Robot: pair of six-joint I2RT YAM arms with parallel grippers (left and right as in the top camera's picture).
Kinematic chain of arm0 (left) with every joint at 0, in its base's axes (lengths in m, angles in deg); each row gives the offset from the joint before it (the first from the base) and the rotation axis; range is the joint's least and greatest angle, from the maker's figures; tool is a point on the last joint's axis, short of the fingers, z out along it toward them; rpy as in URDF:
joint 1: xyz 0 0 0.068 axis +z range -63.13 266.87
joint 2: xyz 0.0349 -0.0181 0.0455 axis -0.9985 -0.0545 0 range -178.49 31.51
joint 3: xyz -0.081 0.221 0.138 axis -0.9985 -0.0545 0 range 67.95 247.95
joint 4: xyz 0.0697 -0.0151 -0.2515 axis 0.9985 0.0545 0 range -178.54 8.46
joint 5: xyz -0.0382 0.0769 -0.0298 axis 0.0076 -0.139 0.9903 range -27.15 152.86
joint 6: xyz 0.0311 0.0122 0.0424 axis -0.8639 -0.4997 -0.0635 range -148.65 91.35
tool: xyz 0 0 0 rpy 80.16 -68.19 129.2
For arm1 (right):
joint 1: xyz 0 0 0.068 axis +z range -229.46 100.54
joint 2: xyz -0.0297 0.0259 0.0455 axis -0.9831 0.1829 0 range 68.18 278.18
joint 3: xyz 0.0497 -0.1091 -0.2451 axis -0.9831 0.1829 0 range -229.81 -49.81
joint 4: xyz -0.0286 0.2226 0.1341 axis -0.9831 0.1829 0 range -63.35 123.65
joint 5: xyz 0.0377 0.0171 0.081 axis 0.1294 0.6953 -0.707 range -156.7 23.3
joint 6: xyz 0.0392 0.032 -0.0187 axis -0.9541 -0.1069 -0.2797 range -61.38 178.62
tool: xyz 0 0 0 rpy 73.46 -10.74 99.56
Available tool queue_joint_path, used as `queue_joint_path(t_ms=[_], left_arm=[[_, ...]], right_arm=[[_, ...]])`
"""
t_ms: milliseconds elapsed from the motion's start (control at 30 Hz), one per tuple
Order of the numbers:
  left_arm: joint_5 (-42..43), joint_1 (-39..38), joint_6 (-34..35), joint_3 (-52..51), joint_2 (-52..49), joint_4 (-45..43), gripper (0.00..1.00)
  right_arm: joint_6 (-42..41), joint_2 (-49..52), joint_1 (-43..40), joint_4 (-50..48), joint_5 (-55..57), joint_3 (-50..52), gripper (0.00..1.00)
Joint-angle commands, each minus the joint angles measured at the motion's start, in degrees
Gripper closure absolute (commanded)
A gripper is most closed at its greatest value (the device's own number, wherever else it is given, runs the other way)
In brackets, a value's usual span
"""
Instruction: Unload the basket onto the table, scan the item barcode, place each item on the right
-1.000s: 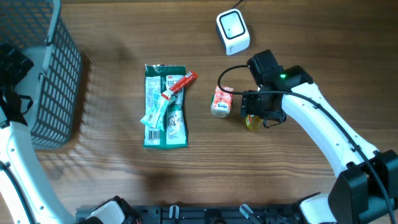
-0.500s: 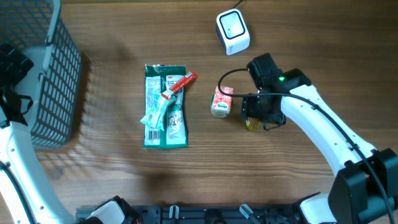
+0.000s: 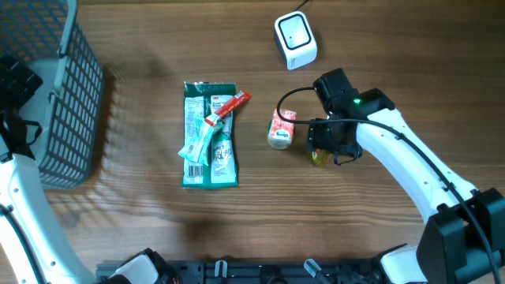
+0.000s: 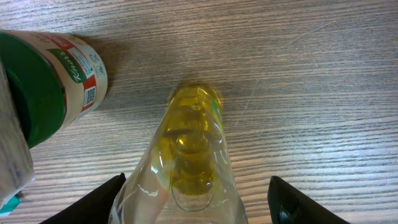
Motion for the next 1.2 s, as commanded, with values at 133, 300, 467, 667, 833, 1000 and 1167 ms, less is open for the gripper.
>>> queue_joint_path(t_ms=[133, 300, 467, 667, 833, 1000, 1167], left_arm=[[0.3, 0.2, -1.1, 0.3, 0.1, -0.2, 0.0], [0.3, 0.2, -1.1, 0.3, 0.1, -0.1, 0.0], [0.3, 0.2, -1.1, 0.3, 0.1, -0.1, 0.0], [0.3, 0.2, -1.1, 0.3, 0.1, -0.1, 0.0], [0.3, 0.2, -1.1, 0.3, 0.1, -0.1, 0.0], [0.3, 0.2, -1.1, 0.3, 0.1, -0.2, 0.0], [0.3, 0.2, -1.1, 0.3, 0.1, -0.2, 0.0]], right_arm=[[0.3, 0.5, 0.3, 0.0, 0.8, -1.4, 0.28], [1.7, 0.4, 0.3, 1.4, 0.8, -3.7, 0.27], [1.7, 0.4, 0.3, 1.6, 0.8, -4.4, 0.27], [1.5, 0.6, 0.3, 1.7, 0.5, -2.8, 0.32], [1.5, 0.7, 0.3, 0.6, 0.3, -1.2, 0.34], [1.6, 0.7, 0.3, -0.4, 0.3, -1.3, 0.49], [1.8, 0.1, -0.6, 0.7, 0.3, -3.2, 0.63]])
